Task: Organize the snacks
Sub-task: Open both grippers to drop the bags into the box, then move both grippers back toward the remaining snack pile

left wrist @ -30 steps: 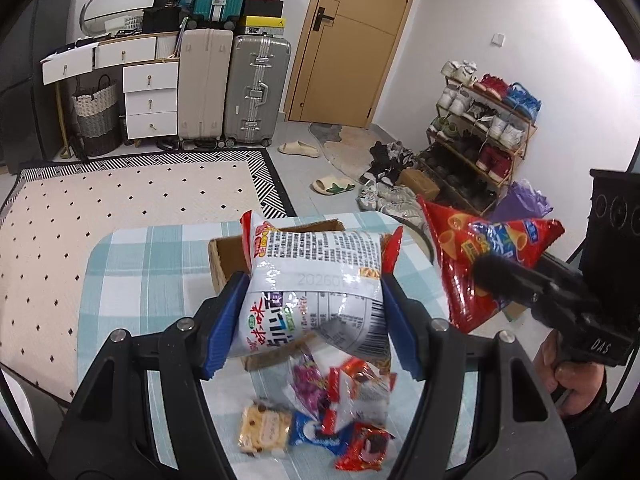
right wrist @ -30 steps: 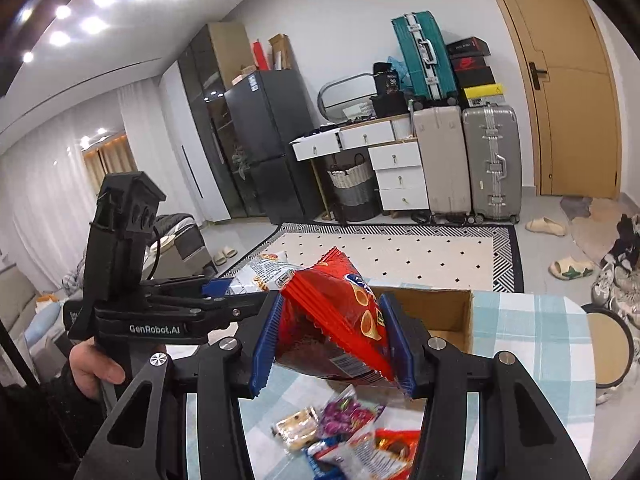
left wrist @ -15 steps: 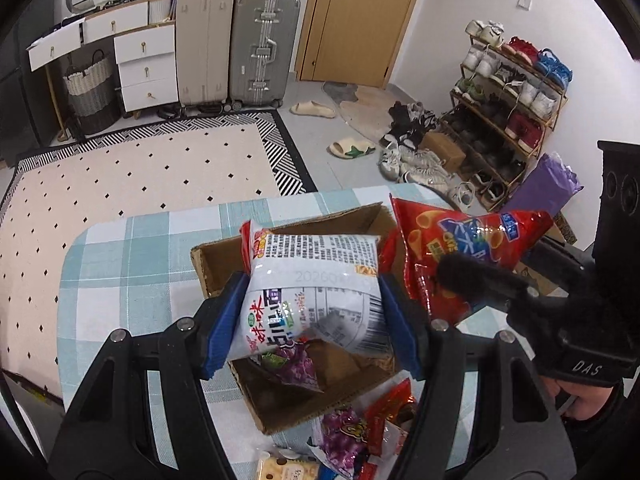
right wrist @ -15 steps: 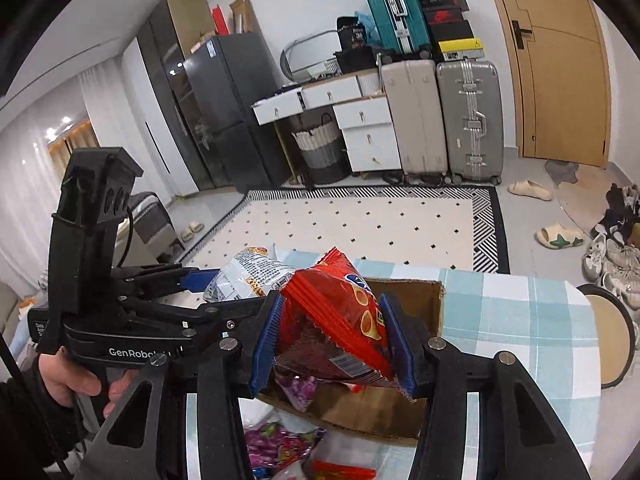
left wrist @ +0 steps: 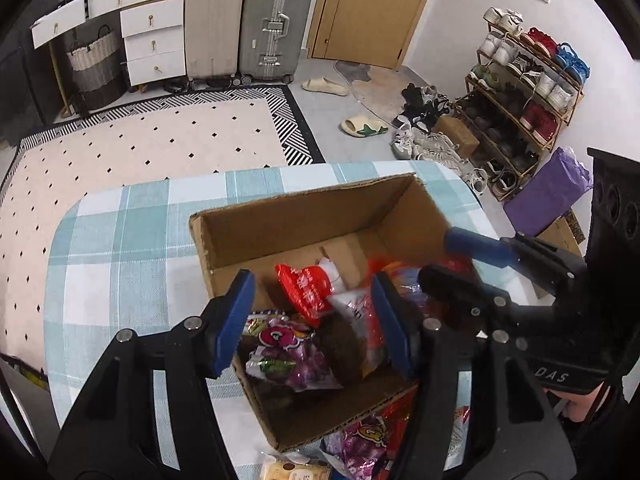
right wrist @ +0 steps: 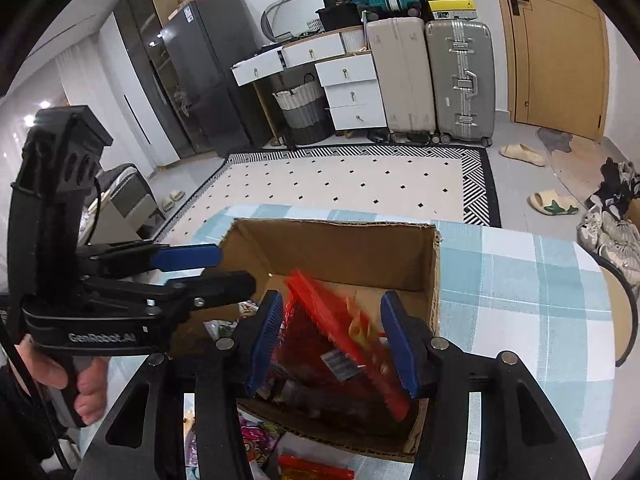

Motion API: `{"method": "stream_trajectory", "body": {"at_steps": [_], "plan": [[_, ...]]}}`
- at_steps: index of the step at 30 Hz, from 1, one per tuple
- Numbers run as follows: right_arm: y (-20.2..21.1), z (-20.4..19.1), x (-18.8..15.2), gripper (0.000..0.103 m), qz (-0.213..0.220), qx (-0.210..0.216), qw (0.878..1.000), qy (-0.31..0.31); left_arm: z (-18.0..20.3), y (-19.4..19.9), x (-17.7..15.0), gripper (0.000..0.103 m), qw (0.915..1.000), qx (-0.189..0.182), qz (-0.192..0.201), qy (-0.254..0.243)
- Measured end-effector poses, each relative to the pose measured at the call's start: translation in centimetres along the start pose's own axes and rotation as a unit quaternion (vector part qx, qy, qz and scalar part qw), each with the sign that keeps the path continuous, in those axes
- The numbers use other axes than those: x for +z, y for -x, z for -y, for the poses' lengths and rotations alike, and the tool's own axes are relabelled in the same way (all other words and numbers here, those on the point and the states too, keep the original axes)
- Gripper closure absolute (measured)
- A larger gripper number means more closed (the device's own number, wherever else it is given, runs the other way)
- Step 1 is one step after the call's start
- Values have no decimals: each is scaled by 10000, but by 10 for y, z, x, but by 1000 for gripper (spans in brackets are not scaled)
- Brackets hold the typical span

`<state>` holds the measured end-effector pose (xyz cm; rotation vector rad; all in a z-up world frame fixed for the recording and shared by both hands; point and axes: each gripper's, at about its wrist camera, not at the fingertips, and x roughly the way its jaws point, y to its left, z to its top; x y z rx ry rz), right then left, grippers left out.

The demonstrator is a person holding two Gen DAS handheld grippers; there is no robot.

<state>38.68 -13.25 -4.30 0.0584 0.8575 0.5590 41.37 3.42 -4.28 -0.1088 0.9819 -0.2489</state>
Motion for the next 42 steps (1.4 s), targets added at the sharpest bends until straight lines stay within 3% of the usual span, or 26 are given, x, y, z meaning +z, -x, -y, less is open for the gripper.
{"method": "stream_trajectory", "body": {"at_steps": [6, 9, 13, 16, 18, 23, 27, 35, 39, 42], "plan": [[31, -2, -10, 44, 285, 60, 9995, -140, -4, 26, -22, 33, 9994, 227, 258, 87], [54, -8, -20, 36, 465, 166, 9986, -162, 2, 51, -38, 24, 9979, 320, 553, 58], [89, -23, -36, 35, 709, 196, 9972, -120, 16, 88, -58, 23, 9954, 361, 883, 15], [114, -36, -48, 26, 901, 259, 9956, -92, 26, 122, -75, 21, 9921, 416, 1178, -77], [133, -48, -59, 17, 1083, 275, 9937, 5, 34, 144, -83, 20, 9898, 483, 1335, -117], [169, -78, -83, 11, 1357, 360, 9898, 261, 51, 191, -113, 14, 9835, 549, 1717, -166], [195, -105, -109, 5, 1565, 706, 9830, 659, 64, 223, -137, 1, 9786, 649, 1942, -213], [236, -138, -177, 1, 2197, 526, 9710, 788, 72, 266, -208, 1, 9719, 719, 2235, -143], [242, -143, -207, 1, 2223, 280, 9717, 754, 67, 276, -247, 1, 9674, 731, 2423, 10], [239, -138, -223, 1, 2054, 347, 9758, 659, 64, 280, -273, 1, 9648, 750, 2517, 92]]}}
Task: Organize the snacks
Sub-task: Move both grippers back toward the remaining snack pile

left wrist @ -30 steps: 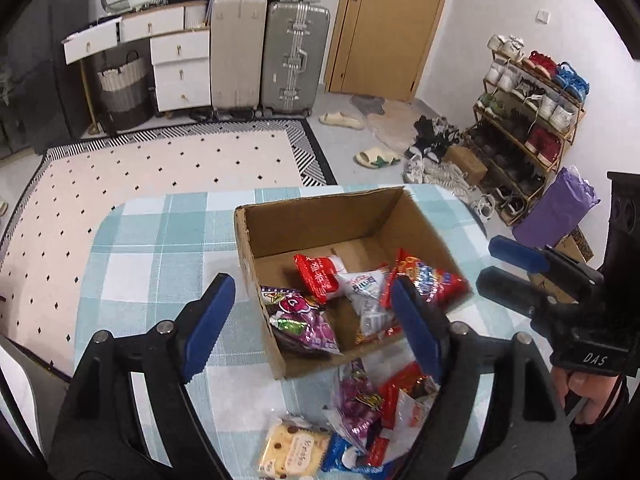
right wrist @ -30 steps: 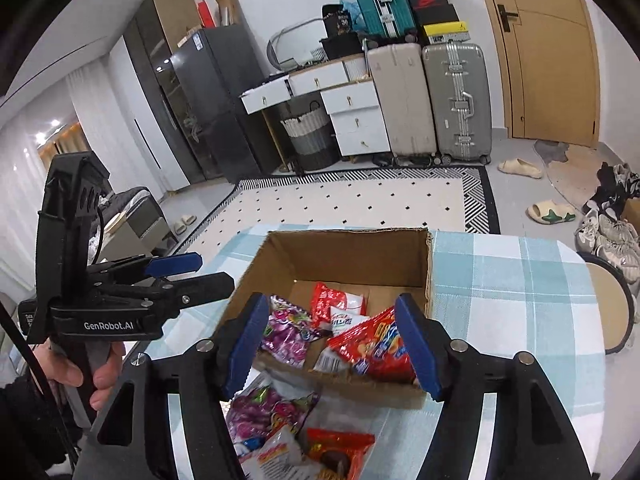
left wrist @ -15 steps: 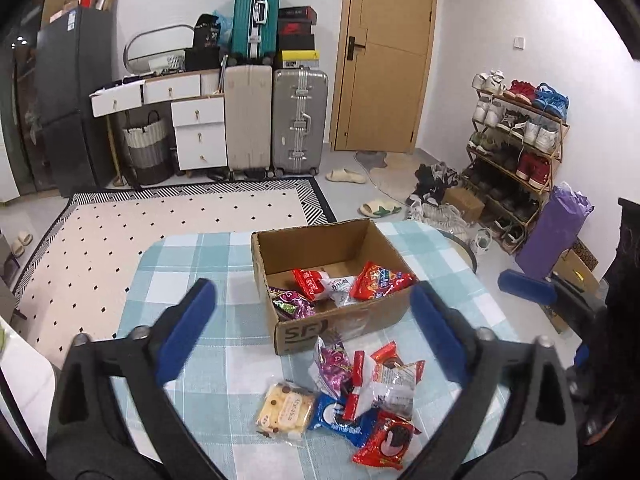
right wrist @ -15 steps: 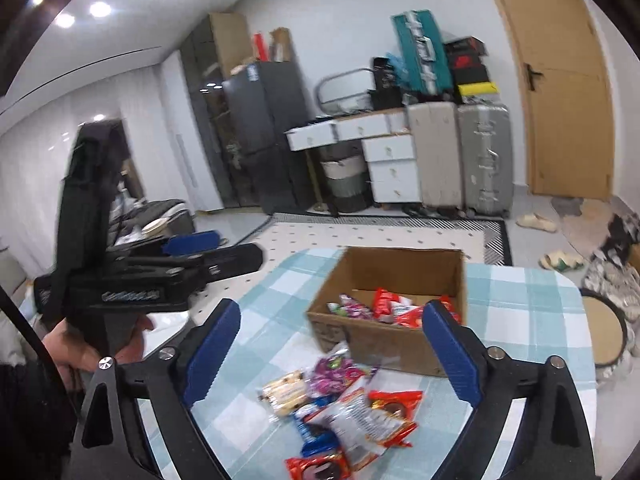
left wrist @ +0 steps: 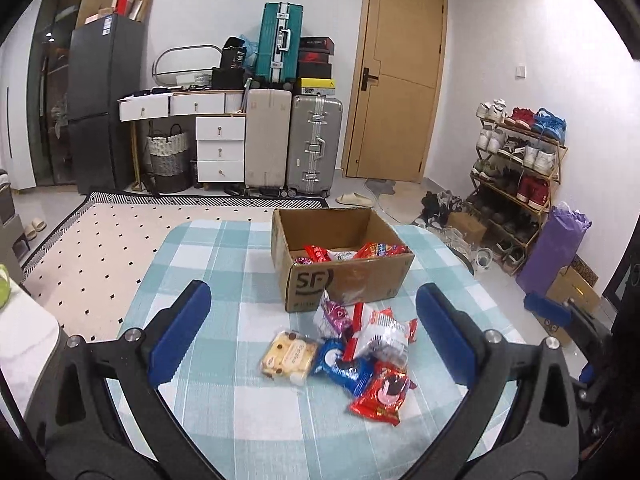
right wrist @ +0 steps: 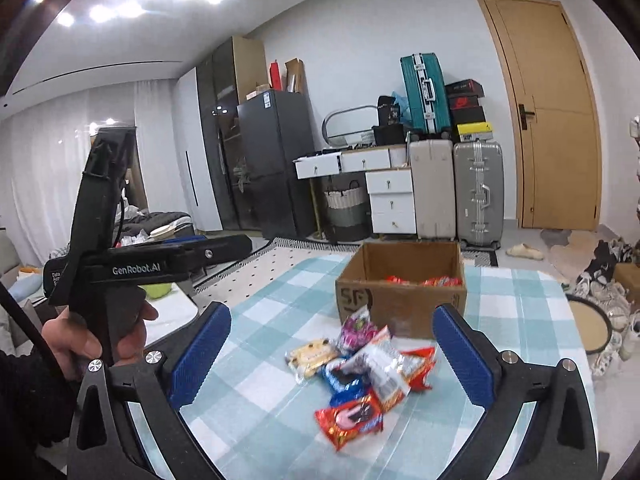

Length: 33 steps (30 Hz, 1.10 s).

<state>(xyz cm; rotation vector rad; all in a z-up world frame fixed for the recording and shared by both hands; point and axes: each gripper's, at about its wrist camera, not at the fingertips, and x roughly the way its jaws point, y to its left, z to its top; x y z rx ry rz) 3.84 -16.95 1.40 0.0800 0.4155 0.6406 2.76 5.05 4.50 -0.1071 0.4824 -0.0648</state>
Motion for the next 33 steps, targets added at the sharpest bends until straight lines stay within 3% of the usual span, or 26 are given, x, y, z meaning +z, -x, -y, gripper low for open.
{"method": "stream_trajectory", "body": {"at_steps": [5, 10, 13, 19, 33], "plan": [[5, -5, -31, 1, -170, -239, 9996, -24, -5, 19, -35, 1, 9998, 44, 199, -36], [1, -8, -61, 1, -472, -333, 9983, -31, -10, 14, -70, 1, 10000, 51, -1, -35], [-5, -7, -73, 1, -677, -355, 9970, -96, -14, -1, -89, 1, 9996, 83, -271, -7], [-24, 6, -93, 1, -1047, -171, 9933, -460, -25, -31, -111, 1, 9990, 146, -418, 65], [-105, 38, -107, 1, -2065, -236, 9727, -1030, -47, -107, -136, 1, 9941, 34, -1032, 330]]}}
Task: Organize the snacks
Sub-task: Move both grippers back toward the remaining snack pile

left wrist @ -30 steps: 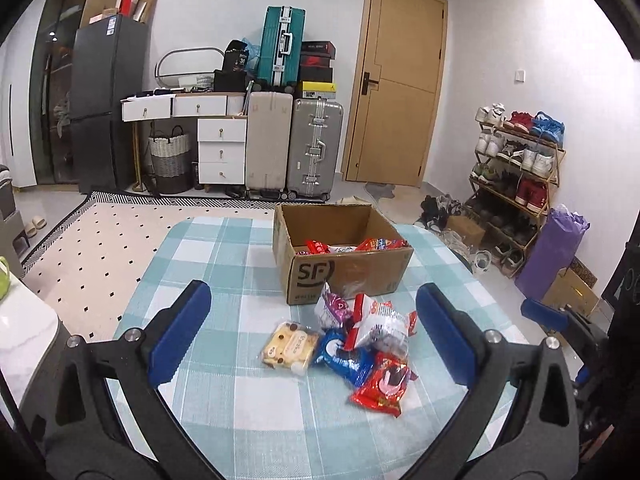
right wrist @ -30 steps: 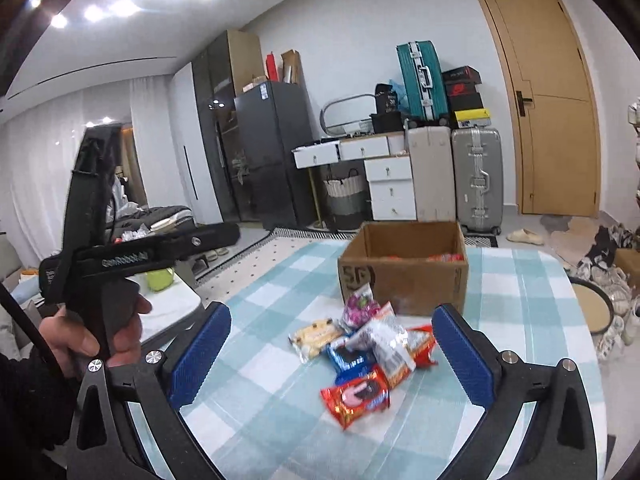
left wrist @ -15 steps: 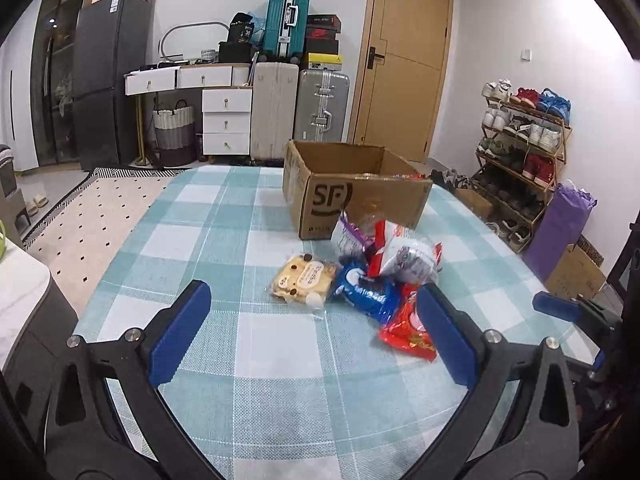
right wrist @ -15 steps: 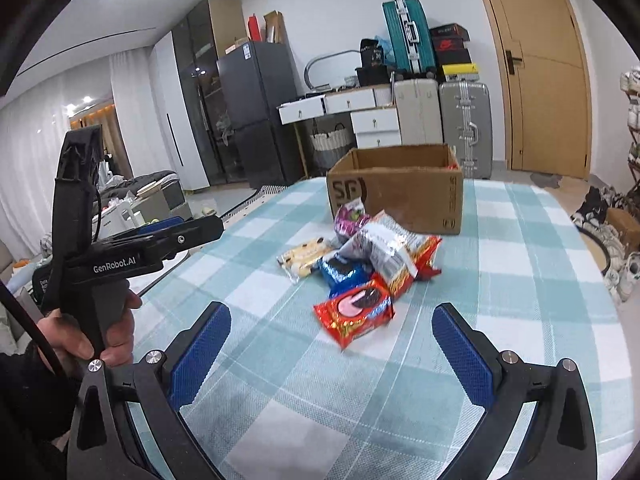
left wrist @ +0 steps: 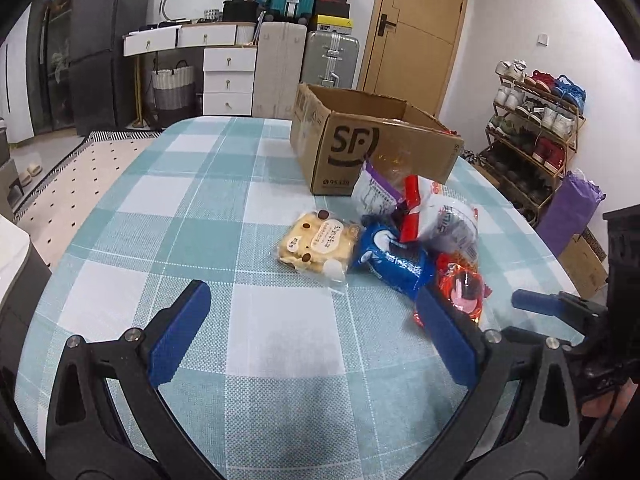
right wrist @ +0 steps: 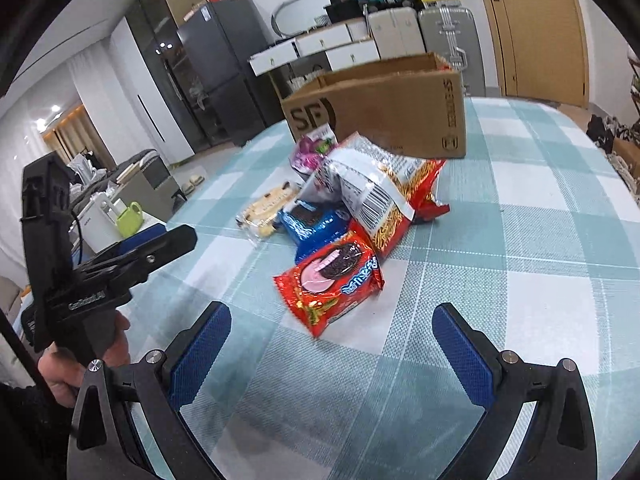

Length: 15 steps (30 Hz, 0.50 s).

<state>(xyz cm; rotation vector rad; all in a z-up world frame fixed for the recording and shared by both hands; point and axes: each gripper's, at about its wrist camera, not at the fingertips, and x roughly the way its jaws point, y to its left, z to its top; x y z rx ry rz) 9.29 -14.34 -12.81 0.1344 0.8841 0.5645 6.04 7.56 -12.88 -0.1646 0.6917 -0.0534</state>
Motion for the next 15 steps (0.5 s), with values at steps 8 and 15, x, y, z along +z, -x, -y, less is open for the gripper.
{"method": "stream_trajectory", "body": {"at_steps": [8, 15], "plan": [[-36, 2, 21, 1, -299, -55, 9995, 26, -6, -16, -1, 1, 9993, -258, -139, 231], [-55, -10, 30, 11, -461, -334, 9975, 418, -11, -18, -3, 1, 9981, -350, -267, 428]]}}
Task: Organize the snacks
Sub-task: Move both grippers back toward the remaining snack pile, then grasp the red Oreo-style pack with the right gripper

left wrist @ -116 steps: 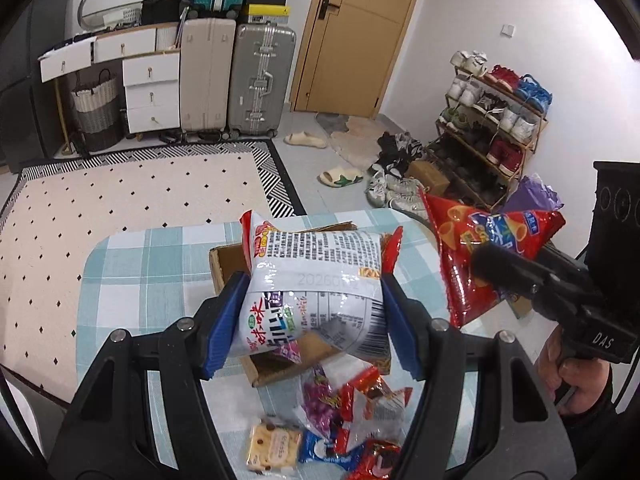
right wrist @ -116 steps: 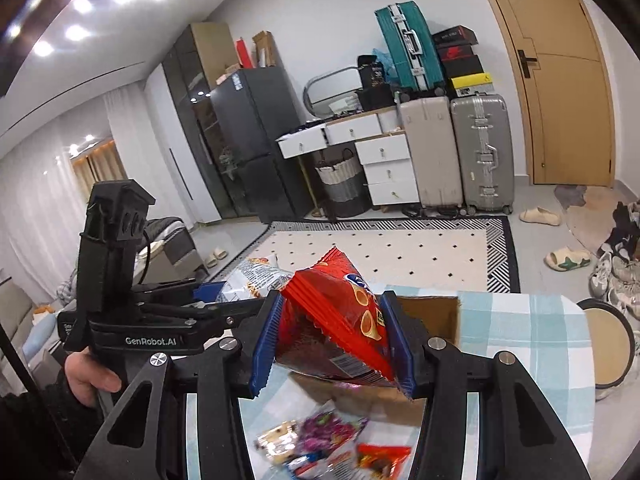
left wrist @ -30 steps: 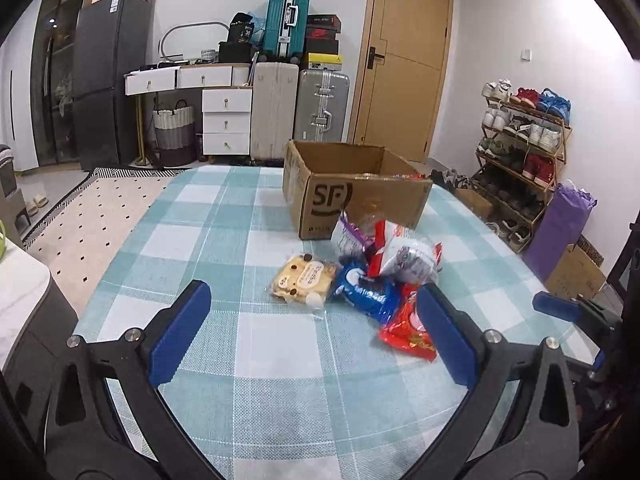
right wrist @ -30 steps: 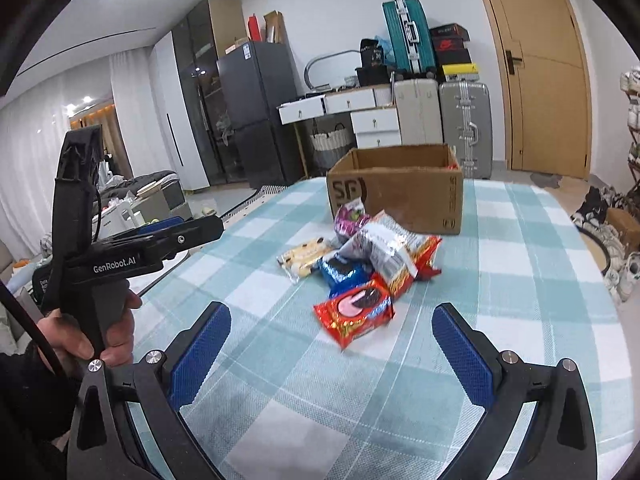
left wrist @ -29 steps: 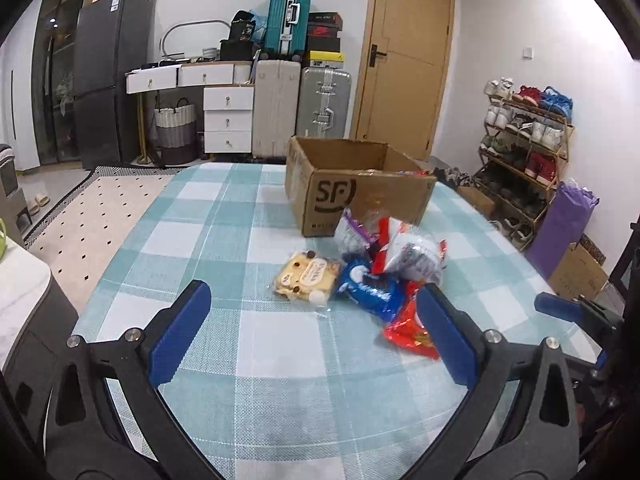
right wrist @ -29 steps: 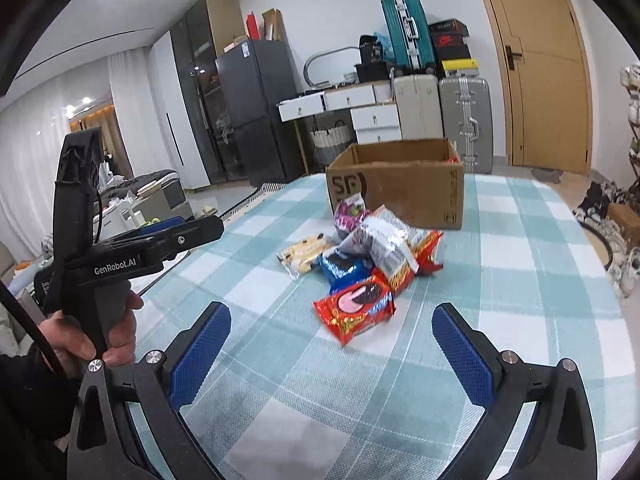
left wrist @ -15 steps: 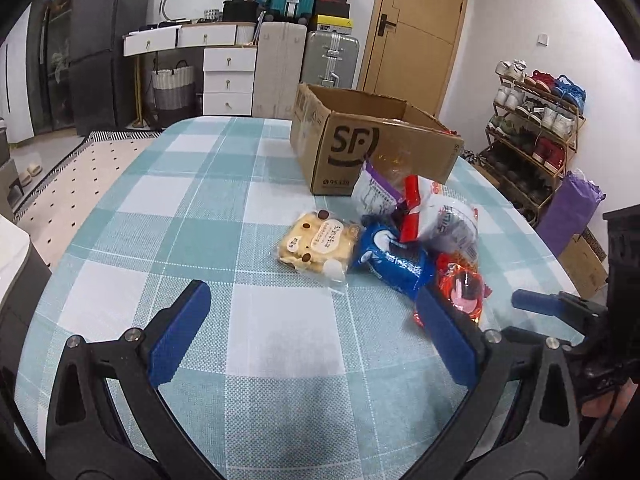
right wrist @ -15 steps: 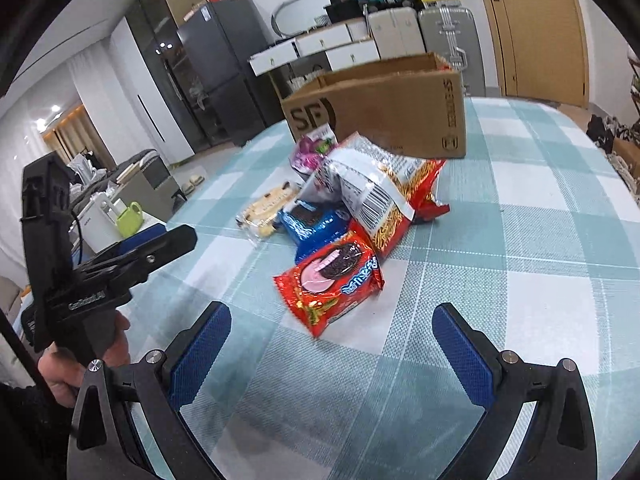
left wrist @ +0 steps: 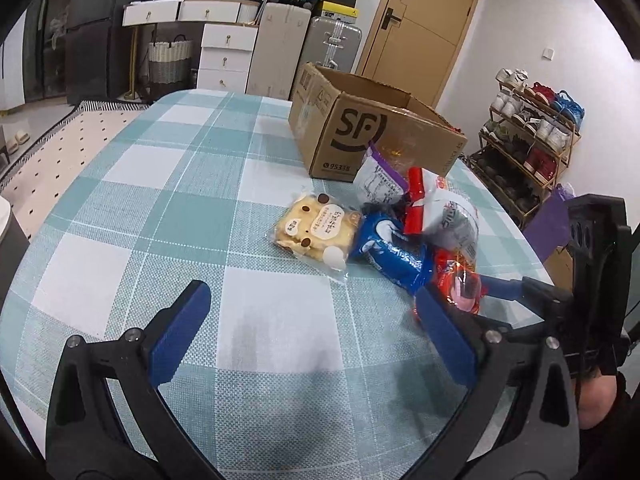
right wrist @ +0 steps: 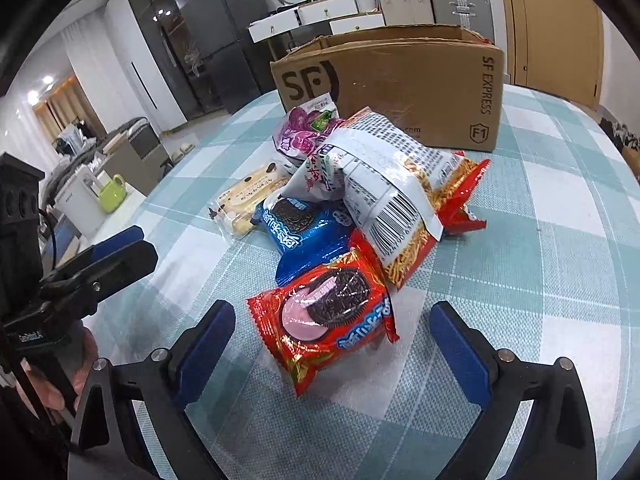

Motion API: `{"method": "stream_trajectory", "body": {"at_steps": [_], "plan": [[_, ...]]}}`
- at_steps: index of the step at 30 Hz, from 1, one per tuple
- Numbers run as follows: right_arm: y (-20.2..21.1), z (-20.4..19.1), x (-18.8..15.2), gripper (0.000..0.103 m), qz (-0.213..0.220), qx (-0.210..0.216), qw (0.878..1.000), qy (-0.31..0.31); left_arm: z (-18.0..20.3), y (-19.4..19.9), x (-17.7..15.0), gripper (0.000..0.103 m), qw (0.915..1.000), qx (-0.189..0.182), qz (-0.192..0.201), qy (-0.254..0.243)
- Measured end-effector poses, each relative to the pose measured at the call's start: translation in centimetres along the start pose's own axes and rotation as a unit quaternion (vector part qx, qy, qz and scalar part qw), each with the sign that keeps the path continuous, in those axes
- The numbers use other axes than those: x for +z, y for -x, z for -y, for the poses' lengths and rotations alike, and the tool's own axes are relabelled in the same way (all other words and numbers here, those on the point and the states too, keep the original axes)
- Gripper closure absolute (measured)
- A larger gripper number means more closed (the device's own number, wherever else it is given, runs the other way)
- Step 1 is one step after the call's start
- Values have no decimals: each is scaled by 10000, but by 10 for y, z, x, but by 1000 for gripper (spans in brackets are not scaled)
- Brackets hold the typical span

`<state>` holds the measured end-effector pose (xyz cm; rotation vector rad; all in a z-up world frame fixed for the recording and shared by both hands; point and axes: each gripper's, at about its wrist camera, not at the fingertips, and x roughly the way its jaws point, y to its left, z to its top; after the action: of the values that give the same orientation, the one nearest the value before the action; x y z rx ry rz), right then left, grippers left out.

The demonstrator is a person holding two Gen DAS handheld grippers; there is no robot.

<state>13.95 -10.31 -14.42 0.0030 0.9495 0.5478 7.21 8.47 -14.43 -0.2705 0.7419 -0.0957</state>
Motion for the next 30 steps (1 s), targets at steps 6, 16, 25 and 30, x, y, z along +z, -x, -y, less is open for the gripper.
{"method": "stream_trajectory", "body": {"at_steps": [6, 16, 25, 30], "plan": [[-7, -12, 5, 33, -71, -332, 9987, 368, -9, -8, 0, 1, 9995, -103, -135, 268], [3, -8, 0, 54, 120, -251, 9992, 270, -11, -10, -1, 1, 9993, -98, -147, 324], [36, 1, -24, 55, 496, 1, 9987, 81, -10, -13, -2, 1, 9993, -84, -226, 293], [57, 17, -31, 55, 745, -120, 9971, -33, 3, -17, 0, 1, 9994, -55, -340, -73]]}}
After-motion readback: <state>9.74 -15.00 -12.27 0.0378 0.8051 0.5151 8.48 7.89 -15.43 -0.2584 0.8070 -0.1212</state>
